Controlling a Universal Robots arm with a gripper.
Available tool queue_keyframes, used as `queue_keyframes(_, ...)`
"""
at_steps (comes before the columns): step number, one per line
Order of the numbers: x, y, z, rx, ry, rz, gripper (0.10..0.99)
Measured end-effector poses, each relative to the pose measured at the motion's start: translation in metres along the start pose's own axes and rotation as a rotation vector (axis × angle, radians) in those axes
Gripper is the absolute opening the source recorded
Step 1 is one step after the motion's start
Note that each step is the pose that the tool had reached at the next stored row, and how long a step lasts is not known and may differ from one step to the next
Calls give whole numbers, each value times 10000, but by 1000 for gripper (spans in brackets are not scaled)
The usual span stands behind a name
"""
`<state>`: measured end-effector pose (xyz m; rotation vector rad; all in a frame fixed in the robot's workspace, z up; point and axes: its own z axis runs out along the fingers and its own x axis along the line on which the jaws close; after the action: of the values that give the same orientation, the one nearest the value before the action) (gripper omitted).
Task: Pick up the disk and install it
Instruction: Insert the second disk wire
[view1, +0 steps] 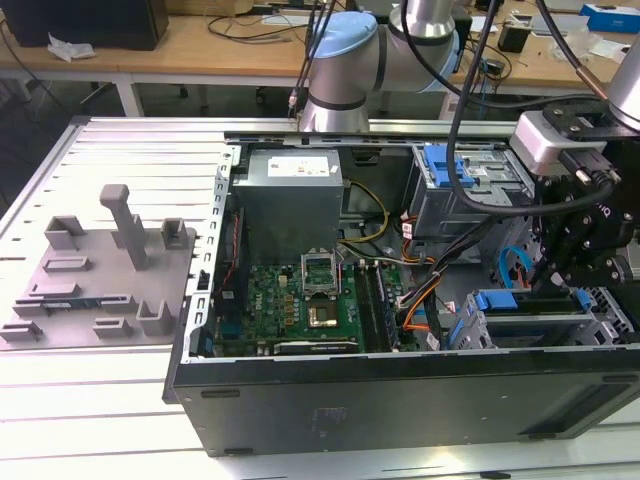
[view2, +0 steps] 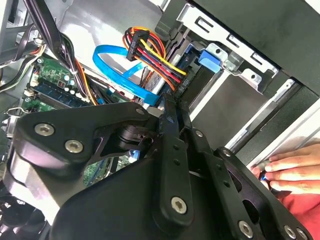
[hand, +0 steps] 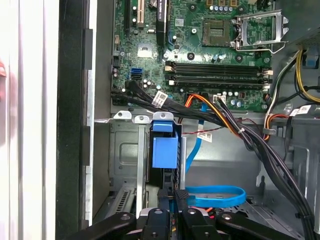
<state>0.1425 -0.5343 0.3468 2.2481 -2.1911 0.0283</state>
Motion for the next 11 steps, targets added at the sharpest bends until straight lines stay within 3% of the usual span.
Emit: queue_keyframes(11,-7,-7,19,1,-2,0,161)
